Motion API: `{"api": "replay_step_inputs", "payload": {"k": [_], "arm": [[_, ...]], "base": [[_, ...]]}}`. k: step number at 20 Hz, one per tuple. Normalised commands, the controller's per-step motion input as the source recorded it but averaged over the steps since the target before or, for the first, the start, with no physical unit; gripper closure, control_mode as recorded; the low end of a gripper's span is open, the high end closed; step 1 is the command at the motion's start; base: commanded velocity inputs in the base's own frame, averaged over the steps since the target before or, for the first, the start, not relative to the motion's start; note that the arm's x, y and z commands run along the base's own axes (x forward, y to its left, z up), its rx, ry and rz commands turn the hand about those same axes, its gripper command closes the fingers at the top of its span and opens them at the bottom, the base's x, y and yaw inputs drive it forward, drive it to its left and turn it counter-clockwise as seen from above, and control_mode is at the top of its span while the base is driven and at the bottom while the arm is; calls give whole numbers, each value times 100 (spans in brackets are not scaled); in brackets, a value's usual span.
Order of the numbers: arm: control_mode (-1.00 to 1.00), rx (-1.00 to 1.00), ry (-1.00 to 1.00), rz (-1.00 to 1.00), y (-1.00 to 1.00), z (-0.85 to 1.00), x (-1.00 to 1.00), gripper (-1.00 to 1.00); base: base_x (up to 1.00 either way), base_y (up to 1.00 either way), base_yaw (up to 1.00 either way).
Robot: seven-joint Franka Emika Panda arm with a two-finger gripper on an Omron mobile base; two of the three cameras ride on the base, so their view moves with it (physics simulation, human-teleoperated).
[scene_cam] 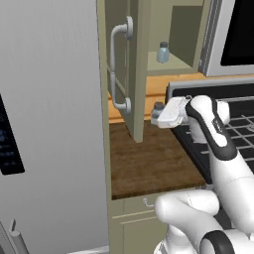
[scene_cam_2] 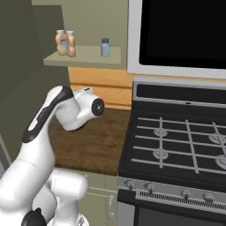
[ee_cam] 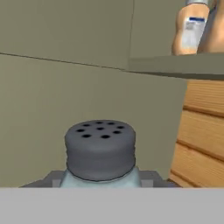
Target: Put the shaker and condiment bottle from the counter next to their counterparts in the cabinet.
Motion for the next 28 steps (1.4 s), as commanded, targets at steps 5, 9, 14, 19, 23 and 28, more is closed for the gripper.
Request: {"api": "replay_step_inputs", "payload": {"k": [5, 9, 14, 19, 23, 28], "arm": [[-100, -1, -9, -31, -37, 89, 0, 100], [-100, -2, -13, -31, -39, 87, -18, 100], [-100, -7, -13, -25, -40, 69, -27, 100], [-100, -8, -3, -29, -35, 27, 19, 100], [-100, -6, 9, -38, -34, 12, 59, 100], [-100, 0, 15, -26, -9, 2, 33, 100]], "base": [[0, 0, 0], [0, 0, 0], [0, 0, 0], [0, 0, 0], [0, 0, 0], [0, 0, 0]]}}
